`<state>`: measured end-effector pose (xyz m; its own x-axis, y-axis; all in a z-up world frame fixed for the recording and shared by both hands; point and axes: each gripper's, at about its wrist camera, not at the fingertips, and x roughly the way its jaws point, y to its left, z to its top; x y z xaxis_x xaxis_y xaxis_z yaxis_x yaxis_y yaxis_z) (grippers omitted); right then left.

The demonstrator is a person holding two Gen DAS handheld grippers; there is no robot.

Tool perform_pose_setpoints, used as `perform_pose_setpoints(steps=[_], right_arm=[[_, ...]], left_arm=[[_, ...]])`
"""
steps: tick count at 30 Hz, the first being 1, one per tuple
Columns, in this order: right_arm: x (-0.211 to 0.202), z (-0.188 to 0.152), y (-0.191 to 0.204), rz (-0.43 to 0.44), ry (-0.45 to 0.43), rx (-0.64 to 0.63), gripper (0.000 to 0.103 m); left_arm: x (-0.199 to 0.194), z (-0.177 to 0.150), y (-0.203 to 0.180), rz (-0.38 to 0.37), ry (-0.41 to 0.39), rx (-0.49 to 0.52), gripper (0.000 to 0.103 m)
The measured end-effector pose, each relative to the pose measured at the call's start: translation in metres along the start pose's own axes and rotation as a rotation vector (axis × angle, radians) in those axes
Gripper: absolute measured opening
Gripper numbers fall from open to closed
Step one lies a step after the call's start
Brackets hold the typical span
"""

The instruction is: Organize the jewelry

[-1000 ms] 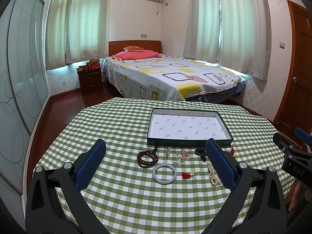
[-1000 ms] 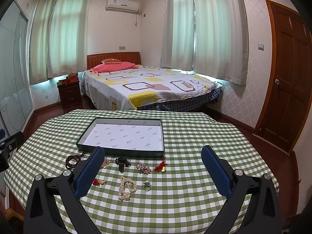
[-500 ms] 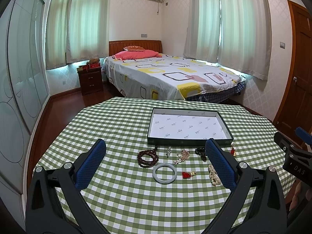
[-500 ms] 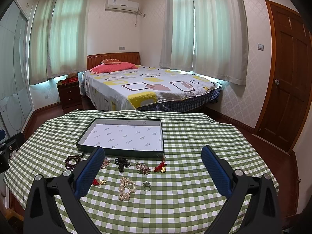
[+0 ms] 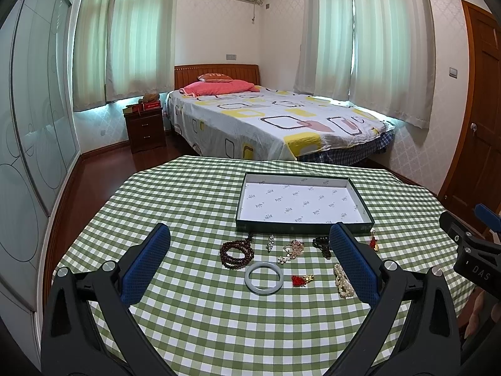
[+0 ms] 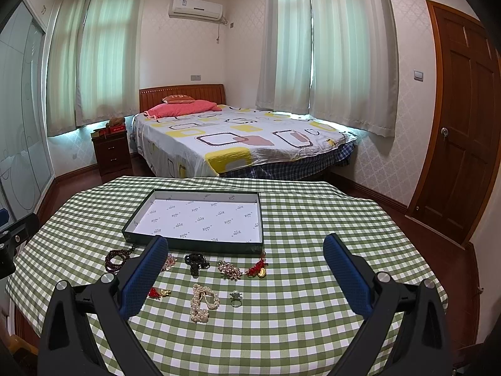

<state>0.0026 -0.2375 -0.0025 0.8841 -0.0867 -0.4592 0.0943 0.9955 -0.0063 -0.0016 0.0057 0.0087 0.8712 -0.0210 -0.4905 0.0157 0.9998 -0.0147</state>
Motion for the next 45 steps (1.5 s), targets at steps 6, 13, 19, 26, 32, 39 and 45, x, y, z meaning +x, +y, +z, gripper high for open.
perform_pose_setpoints(steps=[6, 13, 19, 26, 32, 39, 45], right_arm=[[0.000, 0.000, 0.000, -0.002, -0.001, 0.001, 0.097], [0.001, 0.000, 0.001, -0.001, -0.001, 0.000, 0.097], [0.001, -0.001, 0.001, -0.003, 0.000, 0.003, 0.097], [0.009, -0.005, 0.001, 0.003, 0.013, 0.004, 0.097], [0.030, -0.023, 0.002, 0.037, 0.031, 0.002, 0.097], [0.073, -0.061, 0.002, 0.060, 0.108, 0.002, 0.097], [0.110, -0.090, 0.004, 0.100, 0.201, 0.020, 0.097]], left_arm=[[0.000, 0.000, 0.000, 0.001, 0.001, -0.001, 0.099], [-0.001, 0.000, 0.000, 0.000, 0.000, -0.002, 0.099], [0.000, -0.001, 0.000, -0.001, 0.005, 0.001, 0.099], [0.013, -0.005, 0.002, -0.014, 0.026, 0.001, 0.099], [0.048, -0.024, 0.003, -0.026, 0.097, 0.004, 0.099], [0.101, -0.062, 0.005, -0.033, 0.209, 0.001, 0.099], [0.145, -0.085, 0.003, -0.065, 0.317, -0.027, 0.099]])
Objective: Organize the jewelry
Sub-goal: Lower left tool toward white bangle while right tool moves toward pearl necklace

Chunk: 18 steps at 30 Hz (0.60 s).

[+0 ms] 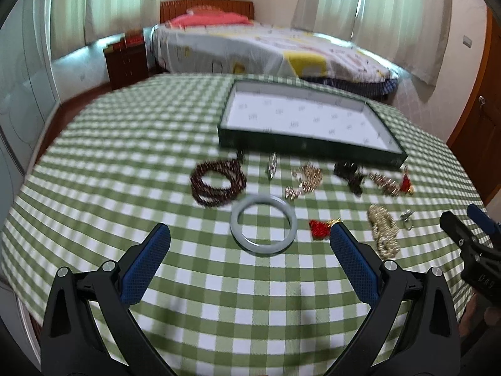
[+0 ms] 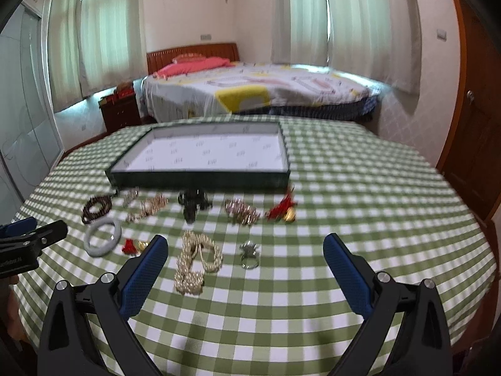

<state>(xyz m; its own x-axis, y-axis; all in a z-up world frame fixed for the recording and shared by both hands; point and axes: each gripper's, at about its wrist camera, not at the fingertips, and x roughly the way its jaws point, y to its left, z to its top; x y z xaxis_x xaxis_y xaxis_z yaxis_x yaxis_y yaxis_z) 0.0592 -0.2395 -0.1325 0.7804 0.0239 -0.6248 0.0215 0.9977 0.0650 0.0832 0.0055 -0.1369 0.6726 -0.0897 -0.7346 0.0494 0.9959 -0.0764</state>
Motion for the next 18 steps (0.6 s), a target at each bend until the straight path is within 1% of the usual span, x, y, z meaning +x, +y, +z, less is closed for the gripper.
perform_pose_setpoints(steps=[5, 7, 9, 11, 12, 14, 18], right_arm=[[0.022, -0.007, 0.001, 0.028, 0.055, 0.001, 0.096], [0.027, -0.008, 0.002, 0.034, 0.066, -0.002, 0.096], [0.032, -0.009, 0.003, 0.037, 0.076, -0.012, 0.096], [0.036, -0.010, 0.002, 0.039, 0.083, -0.018, 0.096], [0.038, -0.010, 0.003, 0.040, 0.087, -0.020, 0.096], [0.041, -0.010, 0.003, 0.043, 0.093, -0.022, 0.096], [0.046, -0.009, 0.003, 0.046, 0.104, -0.021, 0.096]], left_arm=[[0.033, 0.000, -0.004, 0.015, 0.051, 0.014, 0.099], [0.043, 0.000, -0.005, 0.014, 0.072, 0.017, 0.095], [0.053, 0.001, -0.007, 0.021, 0.090, 0.023, 0.087], [0.061, 0.000, -0.007, 0.023, 0.111, 0.030, 0.084], [0.064, 0.000, -0.007, 0.022, 0.118, 0.032, 0.084], [0.068, 0.001, -0.008, 0.013, 0.121, 0.033, 0.084], [0.073, 0.005, -0.012, 0.026, 0.107, 0.055, 0.084]])
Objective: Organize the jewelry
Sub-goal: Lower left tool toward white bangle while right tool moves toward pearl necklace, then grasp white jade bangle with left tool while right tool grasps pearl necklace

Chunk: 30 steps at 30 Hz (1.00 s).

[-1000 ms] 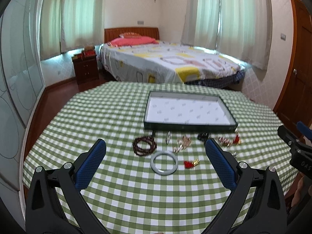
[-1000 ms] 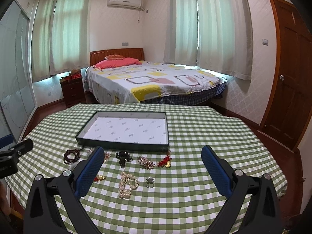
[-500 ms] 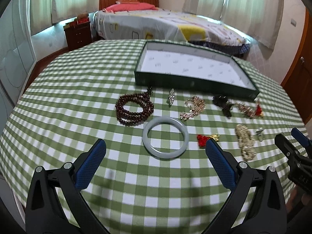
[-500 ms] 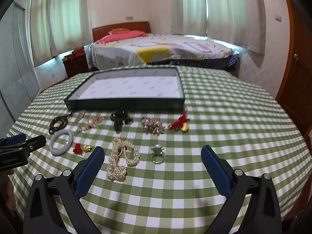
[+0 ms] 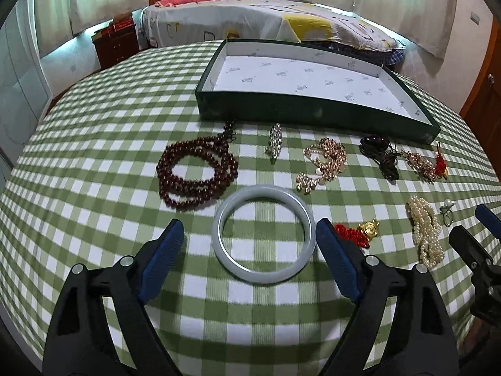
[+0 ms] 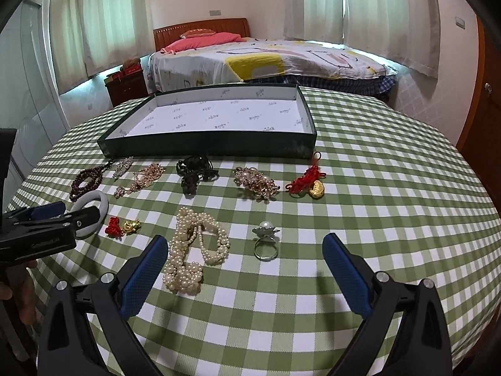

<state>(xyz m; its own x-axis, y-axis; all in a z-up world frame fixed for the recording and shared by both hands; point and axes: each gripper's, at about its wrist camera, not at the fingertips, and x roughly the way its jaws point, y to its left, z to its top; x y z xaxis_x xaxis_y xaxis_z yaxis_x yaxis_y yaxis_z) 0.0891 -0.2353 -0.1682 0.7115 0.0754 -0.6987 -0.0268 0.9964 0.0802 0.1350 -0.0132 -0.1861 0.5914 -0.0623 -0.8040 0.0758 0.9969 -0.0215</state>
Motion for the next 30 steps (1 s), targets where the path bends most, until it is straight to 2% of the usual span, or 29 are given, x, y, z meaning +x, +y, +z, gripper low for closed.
perform_pose_setpoints(steps=[5, 12, 19, 22, 23, 30], right_arm=[[0.003, 0.000, -0.001, 0.000, 0.006, 0.001, 0.096], [0.006, 0.002, -0.001, 0.002, 0.006, -0.003, 0.096], [0.007, 0.002, 0.001, 0.003, 0.008, -0.007, 0.096], [0.008, 0.002, 0.002, 0.003, 0.009, -0.009, 0.096], [0.008, 0.002, 0.002, 0.003, 0.009, -0.010, 0.096], [0.008, 0.003, 0.007, 0.011, 0.009, -0.025, 0.096]], left_arm=[[0.005, 0.004, 0.002, -0.014, 0.004, -0.011, 0.084], [0.007, 0.004, -0.009, 0.017, -0.011, 0.048, 0.084], [0.013, 0.005, -0.001, -0.004, 0.007, 0.013, 0.084], [0.010, 0.004, -0.001, -0.009, -0.007, 0.020, 0.076], [0.009, 0.003, -0.002, -0.010, -0.011, 0.024, 0.070], [0.002, -0.004, 0.002, -0.008, -0.012, 0.023, 0.069]])
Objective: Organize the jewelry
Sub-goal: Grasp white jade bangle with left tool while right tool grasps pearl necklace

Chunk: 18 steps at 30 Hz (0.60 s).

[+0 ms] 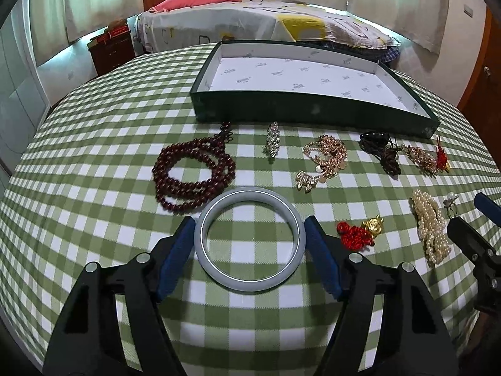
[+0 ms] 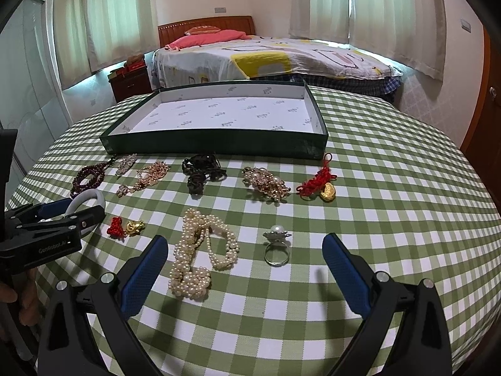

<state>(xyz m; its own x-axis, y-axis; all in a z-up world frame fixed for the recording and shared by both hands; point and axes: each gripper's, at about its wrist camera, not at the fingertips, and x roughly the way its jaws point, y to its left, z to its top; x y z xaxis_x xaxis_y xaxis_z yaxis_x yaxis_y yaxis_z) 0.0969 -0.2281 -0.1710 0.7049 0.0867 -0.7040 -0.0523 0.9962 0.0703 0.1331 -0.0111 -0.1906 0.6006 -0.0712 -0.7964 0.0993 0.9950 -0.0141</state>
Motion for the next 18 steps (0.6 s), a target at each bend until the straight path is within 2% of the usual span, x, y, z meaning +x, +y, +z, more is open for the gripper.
perform_pose_setpoints(steps=[9, 10, 11, 13, 18], right_arm=[[0.008, 0.004, 0.016, 0.022, 0.024, -0.032, 0.094], [0.010, 0.004, 0.018, 0.022, 0.028, -0.039, 0.090], [0.012, 0.004, 0.020, 0.022, 0.034, -0.046, 0.081], [0.017, 0.005, 0.023, 0.014, 0.051, -0.056, 0.067], [0.026, 0.004, 0.023, 0.012, 0.086, -0.057, 0.067]], left_arm=[[-0.014, -0.010, 0.021, 0.019, 0.001, -0.043, 0.069], [-0.015, -0.010, 0.022, 0.023, -0.006, -0.043, 0.069], [-0.016, -0.010, 0.022, 0.027, -0.012, -0.041, 0.069], [-0.018, -0.011, 0.022, 0.029, -0.018, -0.040, 0.069], [-0.017, -0.011, 0.022, 0.021, -0.012, -0.044, 0.069]])
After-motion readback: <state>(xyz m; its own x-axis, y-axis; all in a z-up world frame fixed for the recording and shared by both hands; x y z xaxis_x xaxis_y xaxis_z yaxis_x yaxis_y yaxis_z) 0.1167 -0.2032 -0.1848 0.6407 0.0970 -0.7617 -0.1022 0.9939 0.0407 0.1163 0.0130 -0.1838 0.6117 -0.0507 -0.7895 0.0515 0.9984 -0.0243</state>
